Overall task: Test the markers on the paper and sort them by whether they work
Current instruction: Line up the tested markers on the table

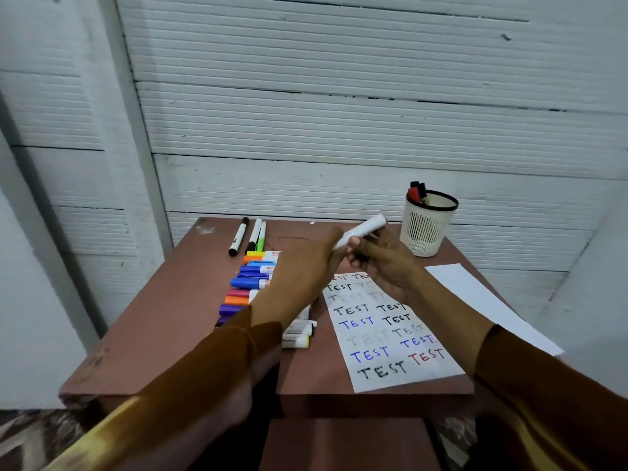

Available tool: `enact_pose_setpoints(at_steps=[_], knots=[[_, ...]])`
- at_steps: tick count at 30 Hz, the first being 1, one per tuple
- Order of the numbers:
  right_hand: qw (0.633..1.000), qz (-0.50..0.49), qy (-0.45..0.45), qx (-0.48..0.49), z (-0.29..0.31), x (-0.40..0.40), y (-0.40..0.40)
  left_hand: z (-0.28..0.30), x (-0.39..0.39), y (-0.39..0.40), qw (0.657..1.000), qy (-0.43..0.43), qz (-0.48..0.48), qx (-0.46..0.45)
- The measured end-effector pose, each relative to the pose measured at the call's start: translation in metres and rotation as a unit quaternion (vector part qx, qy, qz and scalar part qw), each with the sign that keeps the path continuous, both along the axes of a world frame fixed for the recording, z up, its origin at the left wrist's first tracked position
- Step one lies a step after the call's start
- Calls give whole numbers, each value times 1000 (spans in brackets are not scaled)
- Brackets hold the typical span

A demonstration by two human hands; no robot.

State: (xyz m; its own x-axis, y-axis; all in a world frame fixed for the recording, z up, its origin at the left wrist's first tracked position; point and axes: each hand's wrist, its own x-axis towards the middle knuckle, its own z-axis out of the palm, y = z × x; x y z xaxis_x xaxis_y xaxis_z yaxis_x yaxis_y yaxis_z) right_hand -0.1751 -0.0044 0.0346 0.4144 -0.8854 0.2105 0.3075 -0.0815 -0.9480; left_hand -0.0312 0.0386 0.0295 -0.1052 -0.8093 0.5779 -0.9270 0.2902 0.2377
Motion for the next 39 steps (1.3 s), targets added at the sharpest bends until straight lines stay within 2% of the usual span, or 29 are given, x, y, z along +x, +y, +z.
enact_pose_setpoints(at_steps=[4,7,11,17,23,39], knots=[[1000,-12,-21,-8,8,-16,-1,8,-13,-1,998,55,0,6],[996,-91,-23,1,11,-31,-11,6,-22,-5,997,56,52,23],[977,-209,46,-23,-5,-47,-23,-4,-36,-10,993,-28,51,104],[938,-302,162,-61,-34,-54,-30,-17,-55,-10,963,-188,22,191],[905,-360,211,-76,-53,-55,-30,-24,-67,-18,938,-210,9,276],[877,-344,311,-122,-65,-53,-36,-28,-65,-22,931,-223,1,290]])
